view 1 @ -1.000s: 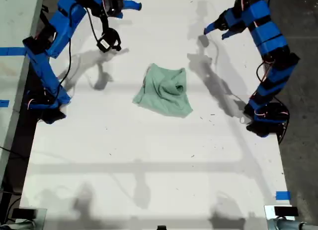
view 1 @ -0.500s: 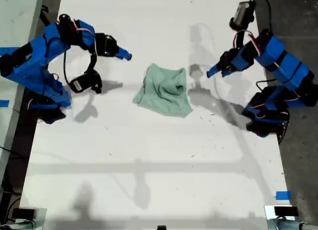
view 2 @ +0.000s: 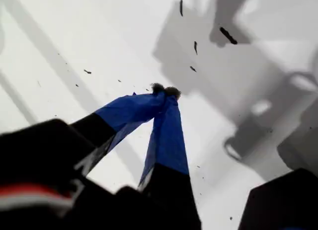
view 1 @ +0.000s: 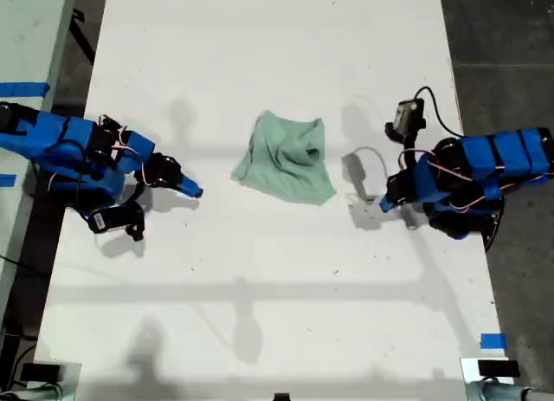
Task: Fold tshirt
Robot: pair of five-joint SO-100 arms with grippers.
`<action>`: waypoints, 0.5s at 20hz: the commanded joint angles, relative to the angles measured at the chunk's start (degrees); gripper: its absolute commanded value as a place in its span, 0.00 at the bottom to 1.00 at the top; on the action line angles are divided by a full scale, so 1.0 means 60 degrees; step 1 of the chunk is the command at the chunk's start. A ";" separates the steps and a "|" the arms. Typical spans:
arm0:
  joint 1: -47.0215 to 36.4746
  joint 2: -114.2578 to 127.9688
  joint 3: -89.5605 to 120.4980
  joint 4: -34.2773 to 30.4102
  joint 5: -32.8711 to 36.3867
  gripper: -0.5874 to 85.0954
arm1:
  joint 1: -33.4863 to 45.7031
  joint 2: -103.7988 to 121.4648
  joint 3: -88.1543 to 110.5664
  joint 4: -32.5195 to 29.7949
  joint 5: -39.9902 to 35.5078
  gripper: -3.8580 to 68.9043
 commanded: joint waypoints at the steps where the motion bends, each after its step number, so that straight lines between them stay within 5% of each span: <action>1: 0.0044 0.0146 0.0352 -0.0483 -0.0322 0.04 | 0.0176 -0.0425 -0.0557 -0.0806 -0.0615 0.04; 5: -0.0015 0.0439 0.0703 -0.1245 -0.0425 0.04 | 0.1084 -0.4116 -0.3706 -0.1655 -0.2373 0.04; 10: -0.0498 0.2168 0.1611 -0.0850 -0.0454 0.03 | 0.2007 -0.8760 -0.8921 -0.1318 -0.4336 0.04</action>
